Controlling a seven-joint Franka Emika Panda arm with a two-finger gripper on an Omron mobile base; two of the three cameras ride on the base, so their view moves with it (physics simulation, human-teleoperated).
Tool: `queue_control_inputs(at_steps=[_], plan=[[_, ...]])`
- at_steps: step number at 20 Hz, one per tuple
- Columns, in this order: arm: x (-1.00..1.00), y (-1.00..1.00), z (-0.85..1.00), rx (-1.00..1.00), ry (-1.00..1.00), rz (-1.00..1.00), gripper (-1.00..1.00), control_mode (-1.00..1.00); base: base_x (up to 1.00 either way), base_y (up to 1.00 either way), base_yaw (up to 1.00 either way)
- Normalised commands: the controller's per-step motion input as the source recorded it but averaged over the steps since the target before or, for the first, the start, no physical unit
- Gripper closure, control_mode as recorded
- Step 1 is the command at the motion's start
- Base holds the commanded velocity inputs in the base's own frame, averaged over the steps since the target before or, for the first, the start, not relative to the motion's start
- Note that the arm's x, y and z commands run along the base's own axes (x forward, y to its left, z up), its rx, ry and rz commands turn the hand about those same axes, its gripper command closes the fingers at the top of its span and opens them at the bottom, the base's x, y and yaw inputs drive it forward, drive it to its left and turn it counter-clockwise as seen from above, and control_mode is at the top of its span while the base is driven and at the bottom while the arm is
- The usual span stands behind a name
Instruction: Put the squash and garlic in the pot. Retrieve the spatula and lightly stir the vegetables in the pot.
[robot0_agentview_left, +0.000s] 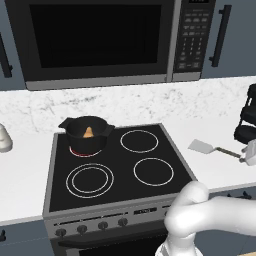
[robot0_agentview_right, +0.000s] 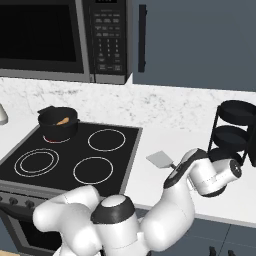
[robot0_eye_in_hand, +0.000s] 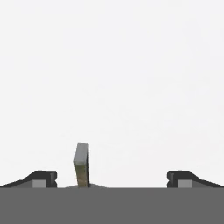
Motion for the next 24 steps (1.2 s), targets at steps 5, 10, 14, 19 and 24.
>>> queue_control_inputs(at_steps=[5, 10, 14, 19, 24], plan=[[0.25, 0.00, -0.03, 0.00, 0.00, 0.00, -1.00, -1.00, 0.00, 0.00, 0.00], [0.23, 0.00, -0.17, 0.00, 0.01, 0.00, -1.00, -1.00, 0.00, 0.00, 0.00], [0.14, 0.00, -0.26, 0.00, 0.05, 0.00, -1.00, -1.00, 0.00, 0.00, 0.00], [0.17, 0.00, -0.15, 0.00, 0.02, 0.00, -1.00, -1.00, 0.00, 0.00, 0.00], [0.17, -0.02, -0.11, 0.00, 0.00, 0.00, -1.00, -1.00, 0.00, 0.00, 0.00]])
